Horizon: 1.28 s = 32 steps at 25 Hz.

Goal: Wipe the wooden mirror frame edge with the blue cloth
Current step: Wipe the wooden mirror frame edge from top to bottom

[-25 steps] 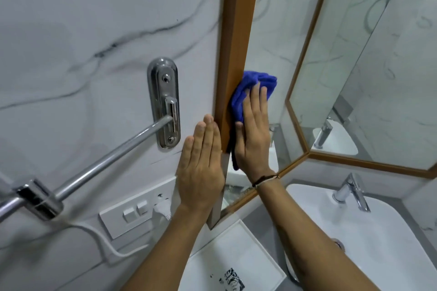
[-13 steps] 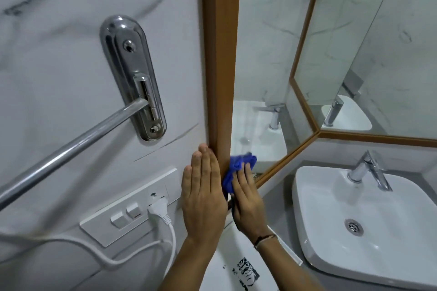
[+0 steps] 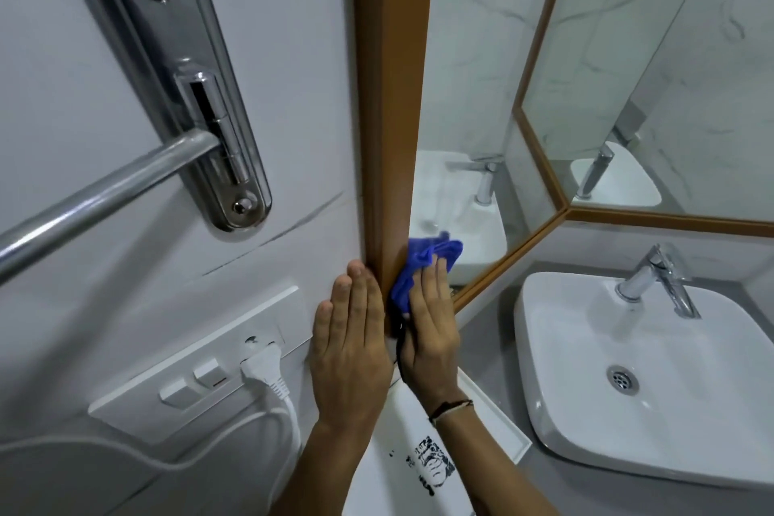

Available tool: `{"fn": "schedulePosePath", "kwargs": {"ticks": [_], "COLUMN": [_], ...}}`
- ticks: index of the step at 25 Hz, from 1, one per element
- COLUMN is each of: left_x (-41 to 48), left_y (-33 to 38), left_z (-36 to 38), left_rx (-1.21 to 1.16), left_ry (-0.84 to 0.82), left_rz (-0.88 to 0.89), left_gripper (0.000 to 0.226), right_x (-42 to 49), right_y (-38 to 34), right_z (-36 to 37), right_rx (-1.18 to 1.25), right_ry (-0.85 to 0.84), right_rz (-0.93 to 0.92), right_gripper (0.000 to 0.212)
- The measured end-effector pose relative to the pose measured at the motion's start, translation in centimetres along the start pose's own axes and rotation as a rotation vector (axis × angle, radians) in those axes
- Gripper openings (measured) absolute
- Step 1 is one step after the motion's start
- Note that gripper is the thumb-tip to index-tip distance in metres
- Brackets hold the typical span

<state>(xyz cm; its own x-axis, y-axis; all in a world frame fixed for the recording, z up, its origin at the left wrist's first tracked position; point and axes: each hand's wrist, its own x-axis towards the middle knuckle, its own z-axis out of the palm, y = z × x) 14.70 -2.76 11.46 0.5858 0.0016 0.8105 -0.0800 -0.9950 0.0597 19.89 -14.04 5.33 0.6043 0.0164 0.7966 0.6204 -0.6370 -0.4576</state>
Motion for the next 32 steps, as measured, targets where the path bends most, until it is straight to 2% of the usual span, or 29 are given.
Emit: {"fn": "schedulePosePath", "kwargs": {"ticks": [2,4,5,6,7,9,10,12,13,14,16,18,22,23,26,27,30,32], "left_x": [-0.8,-1.2,-1.4,-1.7,-1.9,-1.7,-1.8,-2.3,-2.2,-2.3,-2.5,-2.3,-2.0,-2.2,-2.8,-2.8,-2.0,-2.2], "left_y": [-0.4,-0.8,-1.0,-1.1,-1.2,-1.5,-1.5,-1.7,-1.8,-1.9,-2.2,-1.9,-1.7,-1.9,-1.9,-1.9,-1.7,-1.8], "left_z": [0.4,0.3,0.2,0.5,0.7,0.7,0.8,1.0,1.0,0.9,1.1,1.3,1.3,1.3,1.6,1.8,1.7,1.6], "left_rx": [-0.026,-0.041,-0.053,-0.043,-0.020,-0.002,0.007,0.020,0.025,0.034,0.044,0.082,0.104,0.124,0.092,0.093,0.105,0.125], "left_ry": [-0.004,-0.030,-0.038,-0.038,-0.045,-0.045,-0.028,-0.016,-0.023,-0.026,-0.019,-0.009,0.002,-0.004,0.023,0.031,0.020,0.018], "left_rz": [0.031,0.034,0.036,0.061,0.074,0.069,0.083,0.118,0.121,0.123,0.137,0.147,0.149,0.155,0.159,0.154,0.137,0.137], "left_gripper": [0.066,0.064,0.064,0.064,0.065,0.066,0.069,0.077,0.079,0.076,0.066,0.065,0.083,0.082,0.068,0.068,0.081,0.075], "right_x": [-3.4,-7.9,-9.0,-8.5,-6.7,-1.0,1.9,6.3,6.7,5.9,2.4,2.1,6.7,6.2,1.4,1.6,5.9,5.6], "right_y": [-0.1,-0.8,-1.7,-2.0,-1.6,1.0,3.1,5.2,4.0,1.9,-2.7,-1.9,4.2,2.7,-1.4,-0.4,4.8,2.6], "right_z": [-0.2,0.4,0.6,1.2,1.8,2.1,1.8,0.9,0.9,1.4,2.2,2.0,0.6,0.8,2.4,2.3,0.9,1.0], "right_rx": [0.033,0.244,0.433,0.590,0.650,0.463,0.422,0.554,0.630,0.681,0.743,0.729,0.702,0.650,0.674,0.672,0.630,0.611], "right_ry": [-0.110,-0.224,-0.162,-0.006,0.146,0.331,0.394,0.512,0.540,0.544,0.496,0.394,0.524,0.489,0.418,0.379,0.487,0.460], "right_rz": [0.150,0.461,0.674,0.881,1.011,1.162,1.188,1.328,1.397,1.397,1.203,1.136,1.342,1.342,1.112,1.140,1.321,1.336], "right_gripper": [0.059,0.056,0.049,0.046,0.048,0.035,0.034,0.035,0.033,0.032,0.029,0.037,0.037,0.040,0.036,0.036,0.034,0.042]}}
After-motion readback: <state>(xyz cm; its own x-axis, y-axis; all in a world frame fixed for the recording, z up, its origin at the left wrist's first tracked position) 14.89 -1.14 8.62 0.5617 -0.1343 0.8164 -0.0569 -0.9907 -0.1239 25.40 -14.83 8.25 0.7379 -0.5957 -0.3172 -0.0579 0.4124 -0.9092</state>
